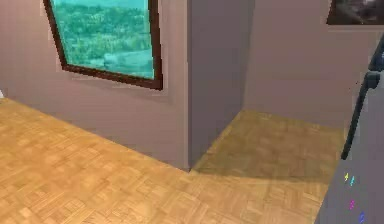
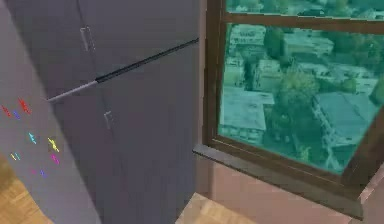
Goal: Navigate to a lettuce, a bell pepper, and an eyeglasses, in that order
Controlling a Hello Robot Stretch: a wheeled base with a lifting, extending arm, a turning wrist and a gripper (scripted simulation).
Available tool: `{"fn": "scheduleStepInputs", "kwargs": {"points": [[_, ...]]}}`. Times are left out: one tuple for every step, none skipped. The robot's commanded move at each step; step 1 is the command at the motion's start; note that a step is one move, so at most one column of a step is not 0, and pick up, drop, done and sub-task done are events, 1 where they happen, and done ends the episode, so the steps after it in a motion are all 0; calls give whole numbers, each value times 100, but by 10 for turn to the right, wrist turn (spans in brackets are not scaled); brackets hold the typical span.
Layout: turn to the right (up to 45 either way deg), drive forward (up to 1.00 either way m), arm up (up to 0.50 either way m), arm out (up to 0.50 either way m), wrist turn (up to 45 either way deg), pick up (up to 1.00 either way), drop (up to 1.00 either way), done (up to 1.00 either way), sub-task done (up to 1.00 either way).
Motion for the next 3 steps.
{"fn": "scheduleStepInputs", "kwargs": {"points": [[-450, 0, 0, 0, 0, 0, 0, 0, 0], [-150, 0, 0, 0, 0, 0, 0, 0, 0], [0, 100, 0, 0, 0, 0, 0, 0, 0]]}}
